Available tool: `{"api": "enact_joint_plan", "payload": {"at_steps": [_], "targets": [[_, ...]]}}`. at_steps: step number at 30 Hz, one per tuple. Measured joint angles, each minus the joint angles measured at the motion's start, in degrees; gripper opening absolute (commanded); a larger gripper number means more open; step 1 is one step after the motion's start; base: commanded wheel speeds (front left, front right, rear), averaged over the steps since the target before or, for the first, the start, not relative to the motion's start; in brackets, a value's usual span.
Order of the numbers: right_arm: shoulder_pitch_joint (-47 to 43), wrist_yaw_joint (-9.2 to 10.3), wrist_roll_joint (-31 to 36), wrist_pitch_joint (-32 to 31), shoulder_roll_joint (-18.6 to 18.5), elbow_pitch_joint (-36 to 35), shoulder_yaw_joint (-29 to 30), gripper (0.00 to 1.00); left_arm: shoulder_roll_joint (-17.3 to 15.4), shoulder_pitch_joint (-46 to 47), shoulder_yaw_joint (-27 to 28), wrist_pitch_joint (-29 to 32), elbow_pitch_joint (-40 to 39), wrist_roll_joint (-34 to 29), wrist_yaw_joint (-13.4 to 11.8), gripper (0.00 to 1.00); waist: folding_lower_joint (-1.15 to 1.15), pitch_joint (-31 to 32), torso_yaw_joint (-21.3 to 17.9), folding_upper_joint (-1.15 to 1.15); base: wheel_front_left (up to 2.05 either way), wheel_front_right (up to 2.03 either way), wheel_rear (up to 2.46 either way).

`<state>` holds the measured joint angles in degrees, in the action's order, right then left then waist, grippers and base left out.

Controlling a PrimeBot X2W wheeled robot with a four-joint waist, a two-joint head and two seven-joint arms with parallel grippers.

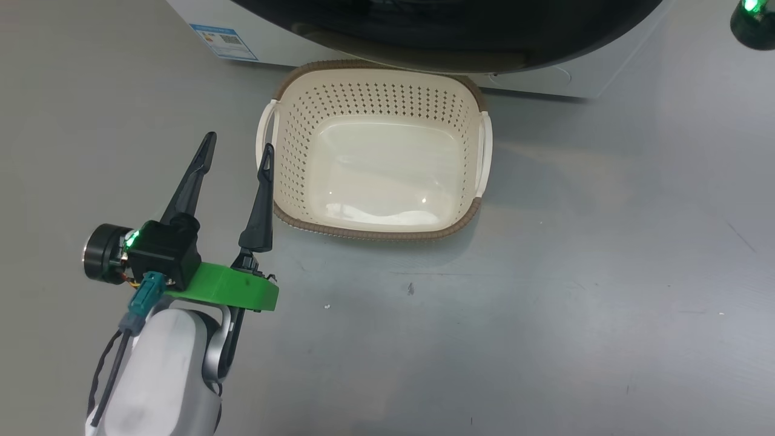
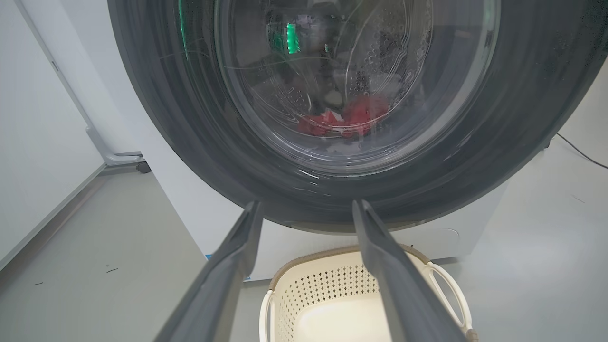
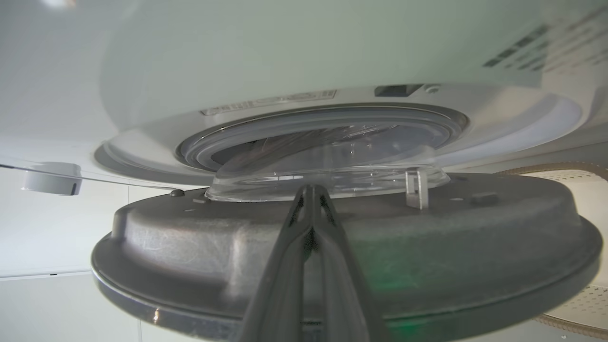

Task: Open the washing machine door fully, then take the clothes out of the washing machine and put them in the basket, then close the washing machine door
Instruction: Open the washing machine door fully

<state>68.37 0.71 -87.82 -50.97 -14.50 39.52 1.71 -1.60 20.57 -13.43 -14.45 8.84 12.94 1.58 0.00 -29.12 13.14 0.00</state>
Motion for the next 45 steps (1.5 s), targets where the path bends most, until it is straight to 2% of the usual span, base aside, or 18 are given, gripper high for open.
{"api": "enact_joint_plan", "payload": {"at_steps": [20,32,45], "targets": [[-9.5,-5.11,-2.0,-6.3,3.6,1.1,-2.3,0.0,0.0,-1.6,0.7,0.0,2.4,-0.5,-0.3,1.0,0.0,5.6,-2.4,0.0,0.0,0.0,0.0],[-16.8,-6.62,-3.5,-8.2,7.1,1.4,-3.1,0.0,0.0,-5.4,0.7,0.0,4.1,-0.5,-0.3,1.0,0.0,11.3,-3.2,0.0,0.0,0.0,0.0],[-23.4,-7.17,-4.9,-9.3,9.5,0.7,-4.8,0.0,-0.1,-8.5,1.5,0.0,5.3,-1.4,0.0,1.0,0.0,16.8,-3.2,0.0,0.0,0.0,0.0]]}}
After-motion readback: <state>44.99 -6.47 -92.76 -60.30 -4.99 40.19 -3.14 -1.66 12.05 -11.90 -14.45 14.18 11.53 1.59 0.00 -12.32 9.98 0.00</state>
